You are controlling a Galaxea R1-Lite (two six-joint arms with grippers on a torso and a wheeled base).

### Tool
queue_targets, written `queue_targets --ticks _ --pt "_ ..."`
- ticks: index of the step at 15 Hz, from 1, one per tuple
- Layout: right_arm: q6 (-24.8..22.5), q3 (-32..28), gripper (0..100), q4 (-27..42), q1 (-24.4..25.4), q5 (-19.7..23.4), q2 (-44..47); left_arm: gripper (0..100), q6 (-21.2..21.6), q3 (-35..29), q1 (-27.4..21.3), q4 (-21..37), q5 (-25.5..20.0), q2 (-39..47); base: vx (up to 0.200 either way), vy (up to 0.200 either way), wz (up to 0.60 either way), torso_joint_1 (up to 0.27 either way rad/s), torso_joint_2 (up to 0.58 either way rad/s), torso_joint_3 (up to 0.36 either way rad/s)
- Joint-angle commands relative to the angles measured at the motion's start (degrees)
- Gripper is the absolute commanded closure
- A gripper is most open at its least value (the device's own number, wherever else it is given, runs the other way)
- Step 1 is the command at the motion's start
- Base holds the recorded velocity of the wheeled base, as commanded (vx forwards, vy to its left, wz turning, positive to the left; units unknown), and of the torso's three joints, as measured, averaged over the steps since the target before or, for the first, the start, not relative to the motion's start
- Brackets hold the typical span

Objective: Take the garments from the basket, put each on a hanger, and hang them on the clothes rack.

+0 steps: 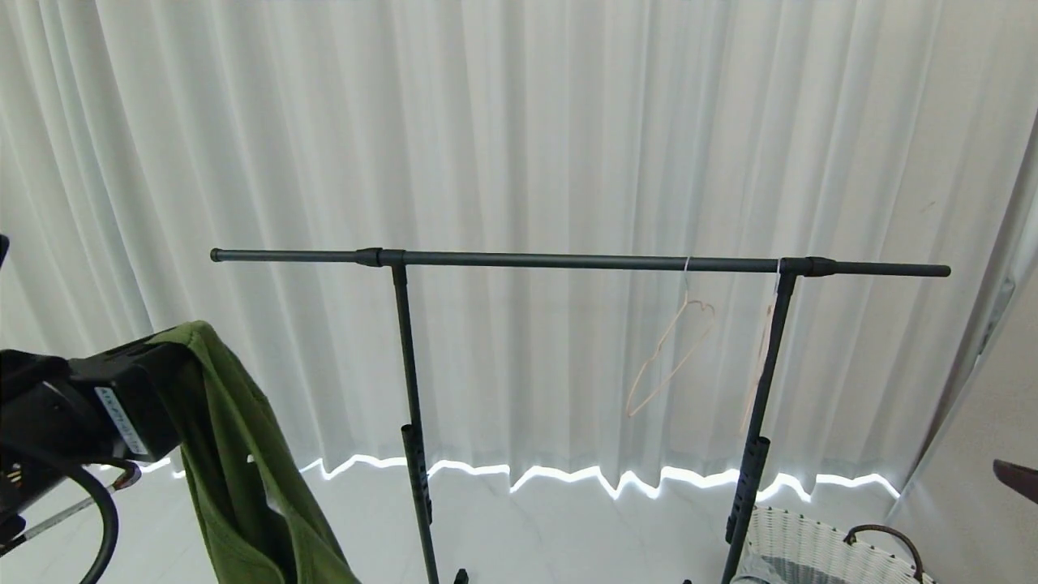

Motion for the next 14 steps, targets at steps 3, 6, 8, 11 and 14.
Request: queue_targets --ticks 3,6,8,11,14 --pt "0.47 -4.36 0 0.19 -1.76 -3.30 3.53 100 -1.73 4.08 1.60 -0.34 0.06 -3.97 0.000 0.000 0.00 0.000 0.00 0.000" --pt "0.47 -5.51 0 0.55 -2.55 -6.38 3.27 100 -0.50 1.97 1.51 -0.26 -2.57 -2.65 0.000 0.000 0.00 0.000 0.00 0.000" --pt "0.20 -5.51 0 1.42 -2.47 -6.90 3.62 100 2.14 2.77 1.60 -0.26 -5.74 -1.94 0.000 0.000 0.00 0.000 0.00 0.000" --pt "0.03 -5.33 0 1.51 -2.55 -6.99 4.06 100 2.93 3.38 1.60 -0.17 -5.83 -2.21 0.067 0.000 0.00 0.001 0.00 0.001" --pt "-0.15 -5.24 0 1.51 -2.47 -7.08 4.94 100 2.93 3.56 1.60 -0.17 -6.00 -1.86 0.200 0.000 0.00 -0.001 0.00 0.002"
